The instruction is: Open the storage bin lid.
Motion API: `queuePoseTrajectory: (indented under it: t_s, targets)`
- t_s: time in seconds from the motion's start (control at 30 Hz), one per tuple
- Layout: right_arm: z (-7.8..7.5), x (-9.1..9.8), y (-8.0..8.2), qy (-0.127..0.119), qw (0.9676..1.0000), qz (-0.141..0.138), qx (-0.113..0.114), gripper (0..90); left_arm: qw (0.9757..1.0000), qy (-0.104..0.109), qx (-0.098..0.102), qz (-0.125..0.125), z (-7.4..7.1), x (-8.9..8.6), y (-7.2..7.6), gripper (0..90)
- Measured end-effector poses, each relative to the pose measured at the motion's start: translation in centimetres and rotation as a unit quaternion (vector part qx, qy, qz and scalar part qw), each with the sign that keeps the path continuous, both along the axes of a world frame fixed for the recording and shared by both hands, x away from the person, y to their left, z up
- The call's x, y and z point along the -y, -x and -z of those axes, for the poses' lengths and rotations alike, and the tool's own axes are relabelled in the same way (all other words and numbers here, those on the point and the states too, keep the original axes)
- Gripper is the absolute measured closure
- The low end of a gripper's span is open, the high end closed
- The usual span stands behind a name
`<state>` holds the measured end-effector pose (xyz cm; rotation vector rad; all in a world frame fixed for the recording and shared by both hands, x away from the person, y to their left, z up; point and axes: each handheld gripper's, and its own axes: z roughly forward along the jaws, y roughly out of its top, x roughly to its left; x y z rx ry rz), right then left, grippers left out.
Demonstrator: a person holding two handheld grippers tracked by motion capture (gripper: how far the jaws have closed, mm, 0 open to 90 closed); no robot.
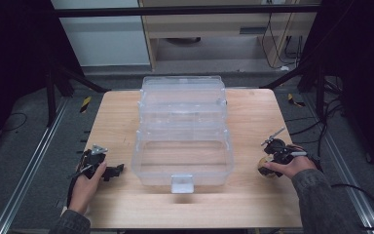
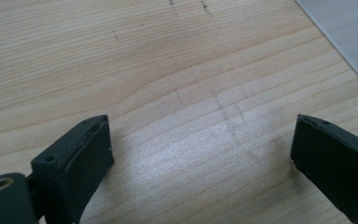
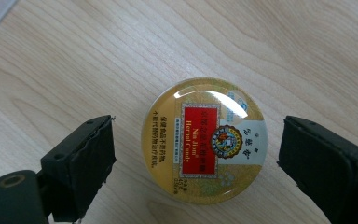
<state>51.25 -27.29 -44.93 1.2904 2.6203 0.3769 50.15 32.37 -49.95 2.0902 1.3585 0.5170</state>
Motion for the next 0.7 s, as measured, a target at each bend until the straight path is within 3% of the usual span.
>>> queuePoseTrajectory:
  t_s: [0.5, 0.7]
  targets:
    - [1.3, 0.6, -0.6, -0.002, 0.9995, 0.019, -0.025, 10.2, 0.9999, -0.007, 0.005, 0.007, 0.2, 0.2, 0.0, 1.6]
    - [1.7, 0.7, -1.0, 0.0, 0.9995, 0.014, -0.028, 11.2, 0.9999, -0.006, 0.007, 0.007, 0.3, 0.2, 0.0, 1.2]
